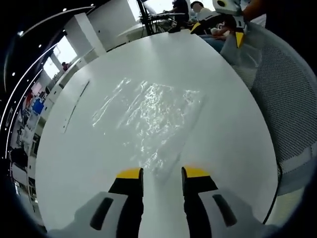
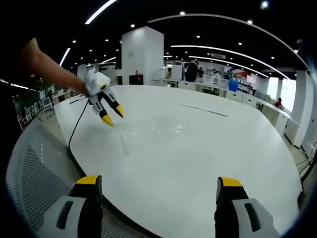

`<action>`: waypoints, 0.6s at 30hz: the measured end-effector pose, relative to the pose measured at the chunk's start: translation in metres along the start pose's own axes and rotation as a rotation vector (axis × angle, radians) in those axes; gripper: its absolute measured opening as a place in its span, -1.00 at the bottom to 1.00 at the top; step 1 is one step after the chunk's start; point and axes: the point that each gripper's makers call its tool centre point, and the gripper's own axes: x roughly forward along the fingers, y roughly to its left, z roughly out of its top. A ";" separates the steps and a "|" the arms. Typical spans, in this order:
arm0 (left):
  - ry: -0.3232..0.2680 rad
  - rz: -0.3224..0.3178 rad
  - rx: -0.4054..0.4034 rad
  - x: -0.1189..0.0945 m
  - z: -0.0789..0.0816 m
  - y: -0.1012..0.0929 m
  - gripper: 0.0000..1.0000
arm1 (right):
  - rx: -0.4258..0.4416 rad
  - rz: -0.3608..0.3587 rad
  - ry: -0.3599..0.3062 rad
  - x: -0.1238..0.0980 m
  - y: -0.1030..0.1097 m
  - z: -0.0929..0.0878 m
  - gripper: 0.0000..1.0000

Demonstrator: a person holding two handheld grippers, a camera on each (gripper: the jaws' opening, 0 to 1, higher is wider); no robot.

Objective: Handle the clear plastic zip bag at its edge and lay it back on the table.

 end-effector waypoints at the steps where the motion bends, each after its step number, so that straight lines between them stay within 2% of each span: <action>1: 0.002 -0.004 0.009 0.000 0.000 0.000 -0.44 | 0.000 0.000 0.000 0.000 0.000 0.000 0.92; 12: 0.039 -0.047 0.087 0.007 0.000 0.001 -0.55 | 0.001 -0.004 0.005 0.000 0.000 0.000 0.90; 18: 0.060 -0.077 0.118 0.011 -0.006 0.000 -0.65 | 0.003 -0.004 0.010 0.000 0.001 0.000 0.90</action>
